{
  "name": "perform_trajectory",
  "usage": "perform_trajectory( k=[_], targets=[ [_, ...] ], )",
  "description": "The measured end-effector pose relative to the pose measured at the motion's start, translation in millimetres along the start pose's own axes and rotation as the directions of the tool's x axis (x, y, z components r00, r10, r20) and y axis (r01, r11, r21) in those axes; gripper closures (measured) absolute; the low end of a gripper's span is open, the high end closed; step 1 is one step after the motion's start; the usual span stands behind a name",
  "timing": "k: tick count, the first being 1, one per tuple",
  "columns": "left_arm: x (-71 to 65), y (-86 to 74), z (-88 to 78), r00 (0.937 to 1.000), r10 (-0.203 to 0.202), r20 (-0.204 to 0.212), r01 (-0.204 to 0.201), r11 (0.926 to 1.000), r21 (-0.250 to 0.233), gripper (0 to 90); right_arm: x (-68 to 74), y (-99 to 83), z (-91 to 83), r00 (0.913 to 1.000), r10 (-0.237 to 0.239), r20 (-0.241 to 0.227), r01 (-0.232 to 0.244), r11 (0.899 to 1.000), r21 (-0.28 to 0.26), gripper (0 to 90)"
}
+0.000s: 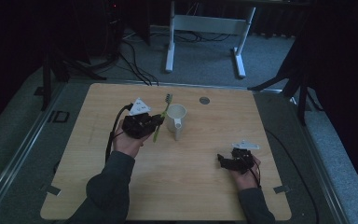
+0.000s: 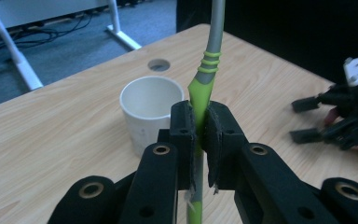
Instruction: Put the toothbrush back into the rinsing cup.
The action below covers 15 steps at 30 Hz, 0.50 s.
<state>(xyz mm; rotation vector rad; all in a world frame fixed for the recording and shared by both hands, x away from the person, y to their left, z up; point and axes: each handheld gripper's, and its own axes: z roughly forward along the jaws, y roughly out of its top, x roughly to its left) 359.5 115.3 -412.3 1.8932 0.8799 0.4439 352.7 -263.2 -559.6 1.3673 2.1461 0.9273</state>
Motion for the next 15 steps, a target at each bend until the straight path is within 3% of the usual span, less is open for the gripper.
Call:
perform_trajectory(
  k=[15],
  targets=[
    [-2.3,11.3,1.7,1.0,0.006,0.001,-0.006,0.9984,-0.055,82.0,-0.1,0.0,0.0,1.0,-0.002,0.0,0.002,1.0,-0.001,20.6]
  ],
)
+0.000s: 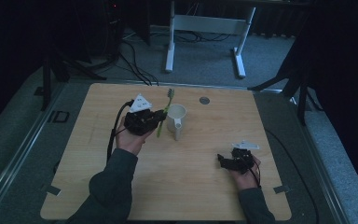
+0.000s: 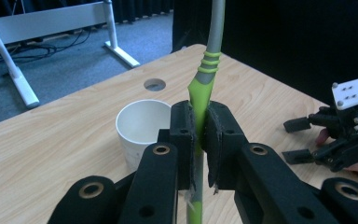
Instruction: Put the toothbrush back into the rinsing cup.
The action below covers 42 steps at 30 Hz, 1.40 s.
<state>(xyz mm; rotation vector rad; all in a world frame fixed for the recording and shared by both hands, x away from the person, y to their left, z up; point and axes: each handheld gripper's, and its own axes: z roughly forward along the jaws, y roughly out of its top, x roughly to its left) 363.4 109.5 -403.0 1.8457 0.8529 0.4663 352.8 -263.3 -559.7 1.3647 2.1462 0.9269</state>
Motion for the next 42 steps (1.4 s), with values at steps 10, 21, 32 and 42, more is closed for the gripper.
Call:
perform_trajectory(
  k=[10,21,32,42],
  targets=[
    [-1.6,6.4,3.1,0.9996,-0.027,0.006,0.027,0.9976,-0.064,82.0,0.0,0.0,0.0,1.0,0.0,0.0,0.0,1.0,0.0,20.6],
    [-0.7,7.5,12.2,0.9976,-0.065,0.022,0.067,0.9915,-0.112,82.1,0.1,0.0,0.0,1.0,0.001,0.0,-0.001,1.0,0.0,20.6],
    [-4.2,7.8,24.5,0.9977,-0.055,0.039,0.06,0.9894,-0.132,82.1,0.0,0.0,0.0,1.0,0.0,0.0,0.0,1.0,0.0,20.6],
    [-3.9,6.7,35.4,0.9968,-0.066,0.045,0.072,0.9855,-0.154,82.1,0.1,0.0,0.0,1.0,0.001,0.0,-0.001,1.0,0.0,20.6]
  ],
)
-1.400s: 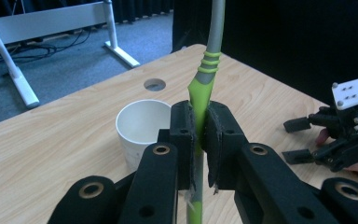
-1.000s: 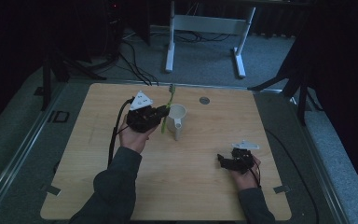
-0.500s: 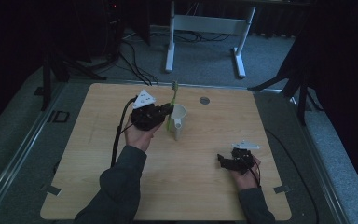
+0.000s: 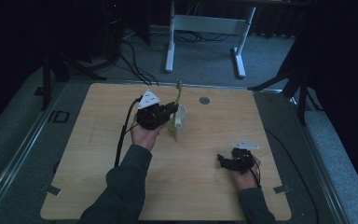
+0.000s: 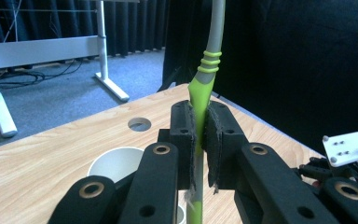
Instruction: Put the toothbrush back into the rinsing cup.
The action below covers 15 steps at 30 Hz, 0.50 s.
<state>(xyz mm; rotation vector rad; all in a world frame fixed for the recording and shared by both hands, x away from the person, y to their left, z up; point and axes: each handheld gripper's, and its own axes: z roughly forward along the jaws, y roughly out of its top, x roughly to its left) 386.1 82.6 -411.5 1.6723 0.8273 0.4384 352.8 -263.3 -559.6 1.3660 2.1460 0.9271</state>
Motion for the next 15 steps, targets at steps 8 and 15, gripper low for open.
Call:
perform_trajectory(
  k=[8,15],
  targets=[
    [-0.7,-2.7,7.2,1.0,0.005,0.001,-0.004,0.9997,-0.023,82.1,-0.1,0.0,0.0,1.0,-0.001,0.0,0.001,1.0,0.0,20.6],
    [-1.9,-4.4,13.0,0.9997,0.025,-0.004,-0.025,0.9987,-0.043,82.1,-0.1,0.0,0.0,1.0,-0.001,0.0,0.001,1.0,0.0,20.6]
  ],
)
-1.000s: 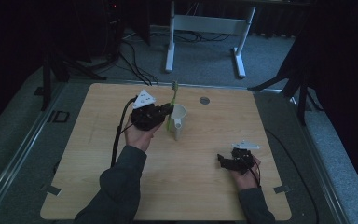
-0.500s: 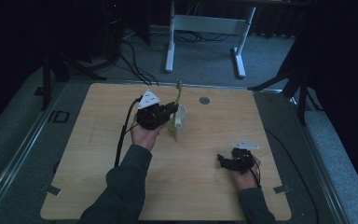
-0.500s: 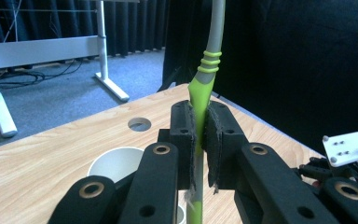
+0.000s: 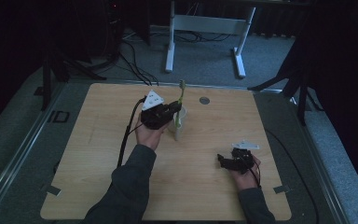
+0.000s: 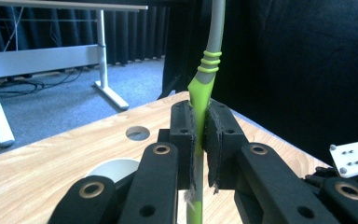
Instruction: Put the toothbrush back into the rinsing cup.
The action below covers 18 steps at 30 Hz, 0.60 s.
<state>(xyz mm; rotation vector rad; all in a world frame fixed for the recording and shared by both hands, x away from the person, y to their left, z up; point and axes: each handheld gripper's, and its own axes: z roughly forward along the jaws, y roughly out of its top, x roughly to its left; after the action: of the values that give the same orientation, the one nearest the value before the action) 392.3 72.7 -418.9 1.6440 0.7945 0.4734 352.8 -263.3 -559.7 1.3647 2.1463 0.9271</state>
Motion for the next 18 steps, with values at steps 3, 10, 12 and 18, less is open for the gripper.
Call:
perform_trajectory(
  k=[3,10,12,18],
  targets=[
    [2.5,-1.6,2.4,1.0,0.003,-0.006,-0.003,1.0,-0.002,82.1,-0.2,0.1,0.2,1.0,-0.002,-0.001,0.002,1.0,-0.001,20.6],
    [4.6,-5.5,8.6,1.0,0.01,-0.002,-0.01,0.9998,-0.016,82.1,-0.2,0.3,0.4,1.0,-0.003,-0.002,0.003,1.0,0.0,20.6],
    [3.7,-6.5,10.6,0.9999,0.012,-0.002,-0.012,0.9998,-0.016,82.1,-0.2,0.4,0.5,1.0,-0.002,-0.002,0.002,1.0,0.0,20.6],
    [2.6,-9.5,16.1,0.9996,0.026,-0.005,-0.027,0.9996,-0.009,82.1,-0.1,0.5,0.6,1.0,-0.001,-0.002,0.001,1.0,0.0,20.6]
  ],
)
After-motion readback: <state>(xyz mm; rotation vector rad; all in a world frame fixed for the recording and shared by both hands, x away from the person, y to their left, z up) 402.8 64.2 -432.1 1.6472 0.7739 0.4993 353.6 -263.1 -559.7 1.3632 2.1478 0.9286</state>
